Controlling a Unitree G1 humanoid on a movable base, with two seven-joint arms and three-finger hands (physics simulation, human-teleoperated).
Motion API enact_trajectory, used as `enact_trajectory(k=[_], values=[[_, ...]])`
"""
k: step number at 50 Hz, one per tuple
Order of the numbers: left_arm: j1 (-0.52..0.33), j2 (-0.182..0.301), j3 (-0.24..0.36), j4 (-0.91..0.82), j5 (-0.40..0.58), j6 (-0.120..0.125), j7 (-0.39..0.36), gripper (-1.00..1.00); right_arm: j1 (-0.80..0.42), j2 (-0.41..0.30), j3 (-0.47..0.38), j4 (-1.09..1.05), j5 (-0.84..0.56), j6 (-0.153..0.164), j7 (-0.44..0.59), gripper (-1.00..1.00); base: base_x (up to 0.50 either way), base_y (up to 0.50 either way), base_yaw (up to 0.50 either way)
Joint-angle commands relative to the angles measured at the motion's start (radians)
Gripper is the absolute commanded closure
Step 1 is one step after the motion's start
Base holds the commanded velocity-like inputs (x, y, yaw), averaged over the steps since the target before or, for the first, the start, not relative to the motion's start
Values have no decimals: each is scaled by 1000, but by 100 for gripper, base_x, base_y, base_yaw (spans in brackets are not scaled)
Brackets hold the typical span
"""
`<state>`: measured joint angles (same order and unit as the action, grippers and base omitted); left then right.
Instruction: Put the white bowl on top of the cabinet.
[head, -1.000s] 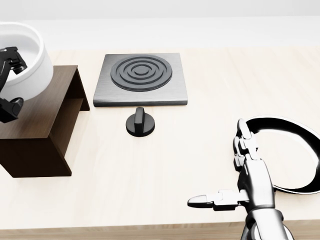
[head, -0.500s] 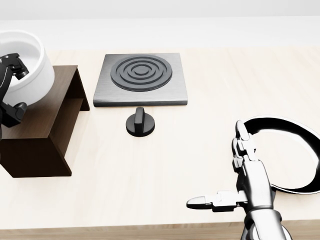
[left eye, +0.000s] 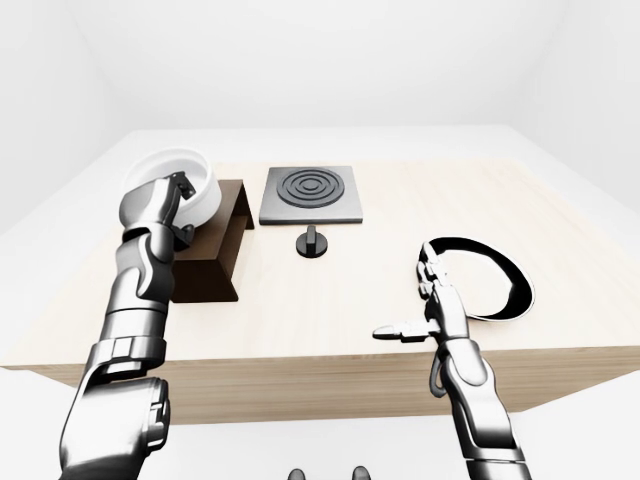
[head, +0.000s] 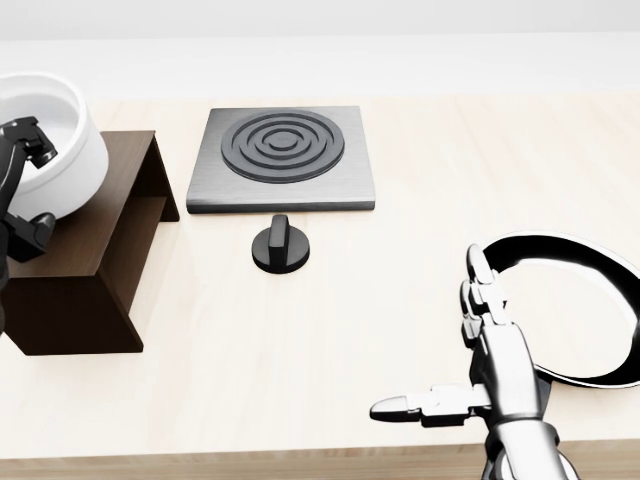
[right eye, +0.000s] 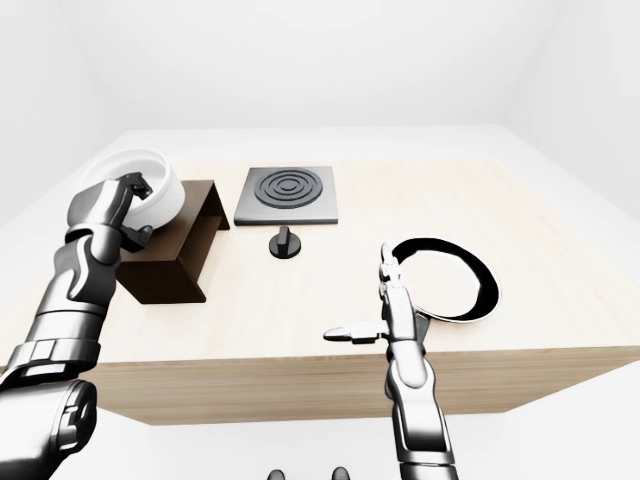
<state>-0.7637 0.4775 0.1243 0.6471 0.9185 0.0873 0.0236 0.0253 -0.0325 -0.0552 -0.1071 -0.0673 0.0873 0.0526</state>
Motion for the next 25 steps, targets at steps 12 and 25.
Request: enact_trajectory(k=[12, 25], values=[[-16, 3, 6, 17, 6, 0, 71, 100, 5, 2, 9, 11, -11, 0, 0, -100, 0, 0, 0], [-30, -2, -1, 60, -10, 0, 100, 100, 5, 3, 10, 8, -13, 0, 1, -100, 0, 0, 0]])
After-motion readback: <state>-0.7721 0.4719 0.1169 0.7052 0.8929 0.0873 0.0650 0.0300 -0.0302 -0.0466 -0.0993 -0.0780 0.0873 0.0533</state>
